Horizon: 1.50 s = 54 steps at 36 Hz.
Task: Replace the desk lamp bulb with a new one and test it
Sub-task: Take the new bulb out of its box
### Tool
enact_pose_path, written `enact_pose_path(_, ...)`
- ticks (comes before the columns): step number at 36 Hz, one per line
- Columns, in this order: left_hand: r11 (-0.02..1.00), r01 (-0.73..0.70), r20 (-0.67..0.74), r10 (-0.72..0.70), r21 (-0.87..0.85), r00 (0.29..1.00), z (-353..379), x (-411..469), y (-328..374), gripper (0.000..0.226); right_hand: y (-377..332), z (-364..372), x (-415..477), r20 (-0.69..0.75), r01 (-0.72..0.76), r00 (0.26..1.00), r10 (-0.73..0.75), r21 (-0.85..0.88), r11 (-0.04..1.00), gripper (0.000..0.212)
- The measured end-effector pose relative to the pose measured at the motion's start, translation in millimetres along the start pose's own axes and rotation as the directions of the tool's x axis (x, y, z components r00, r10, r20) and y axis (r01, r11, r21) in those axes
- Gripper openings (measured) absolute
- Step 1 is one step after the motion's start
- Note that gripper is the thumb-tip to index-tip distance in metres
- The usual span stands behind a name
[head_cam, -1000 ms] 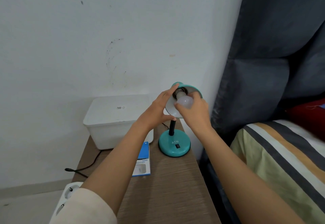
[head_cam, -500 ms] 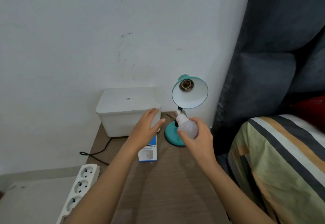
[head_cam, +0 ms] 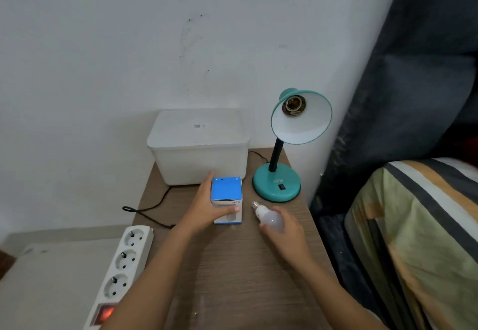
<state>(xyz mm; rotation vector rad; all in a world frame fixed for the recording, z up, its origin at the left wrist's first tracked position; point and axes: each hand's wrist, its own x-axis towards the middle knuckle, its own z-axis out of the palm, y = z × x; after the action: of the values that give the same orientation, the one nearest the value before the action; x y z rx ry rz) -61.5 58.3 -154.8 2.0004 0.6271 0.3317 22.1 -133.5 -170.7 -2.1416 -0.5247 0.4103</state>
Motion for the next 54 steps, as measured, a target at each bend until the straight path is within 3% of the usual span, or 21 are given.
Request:
enact_pose_path(11, 0.997, -0.063, -0.059, 0.060, -0.040, 0.996, 9, 7, -12, 0.101, 3, 8, 13, 0.061, 0.072, 0.996, -0.068, -0.058, 0.996, 0.065)
enact_pose_path(15, 0.997, -0.068, -0.028, 0.067, -0.029, 0.997, 7, 4, -10, 0.101, -11, -1, 19, -0.045, 0.188, 0.981, -0.188, 0.018, 0.982, 0.057)
enact_pose_path(19, 0.997, -0.059, -0.024, 0.058, -0.039, 0.998, 7, -2, -13, 0.101, -42, -7, 33, -0.040, 0.421, 0.906, -0.421, -0.009, 0.907, 0.044)
enact_pose_path(23, 0.998, -0.047, -0.026, 0.046, -0.048, 0.999, 9, -9, -16, 0.103, -66, -4, 41, 0.225, 0.594, 0.801, -0.555, -0.178, 0.785, 0.042)
enact_pose_path(27, 0.999, -0.030, -0.029, 0.029, -0.029, 0.999, 9, -12, -16, 0.103, -71, 2, 45, 0.392, 0.671, 0.734, -0.555, -0.292, 0.682, 0.045)
enact_pose_path(33, 1.000, -0.010, -0.060, 0.009, -0.028, 0.998, 8, -14, -18, 0.102, -73, 4, 46, 0.435, 0.732, 0.680, -0.590, -0.368, 0.573, 0.040)
enact_pose_path(37, 0.997, -0.025, -0.056, 0.021, -0.074, 0.998, 5, -15, -22, 0.105, -73, 5, 45, 0.360, 0.774, 0.633, -0.686, -0.320, 0.546, 0.032)
enact_pose_path(39, 0.995, -0.025, -0.040, 0.021, -0.099, 0.999, 3, -17, -22, 0.109, -78, 4, 47, 0.278, 0.765, 0.644, -0.713, -0.256, 0.591, 0.029)
enact_pose_path(42, 0.993, -0.049, -0.040, 0.045, -0.110, 0.998, 4, -20, -22, 0.114, -91, 4, 55, 0.130, 0.694, 0.720, -0.682, -0.173, 0.699, 0.024)
enact_pose_path(46, 0.993, -0.068, -0.037, 0.065, -0.094, 0.997, 7, -24, -24, 0.118, -107, 10, 71, 0.059, 0.576, 0.818, -0.573, -0.107, 0.811, 0.023)
enact_pose_path(50, 0.996, -0.083, -0.040, 0.081, -0.041, 0.996, 7, -24, -23, 0.117, -112, 21, 83, 0.031, 0.492, 0.871, -0.491, -0.053, 0.869, 0.023)
enact_pose_path(54, 0.997, -0.071, -0.025, 0.070, -0.035, 0.997, 4, -23, -22, 0.117, -112, 24, 84, -0.031, 0.483, 0.875, -0.483, -0.024, 0.875, 0.025)
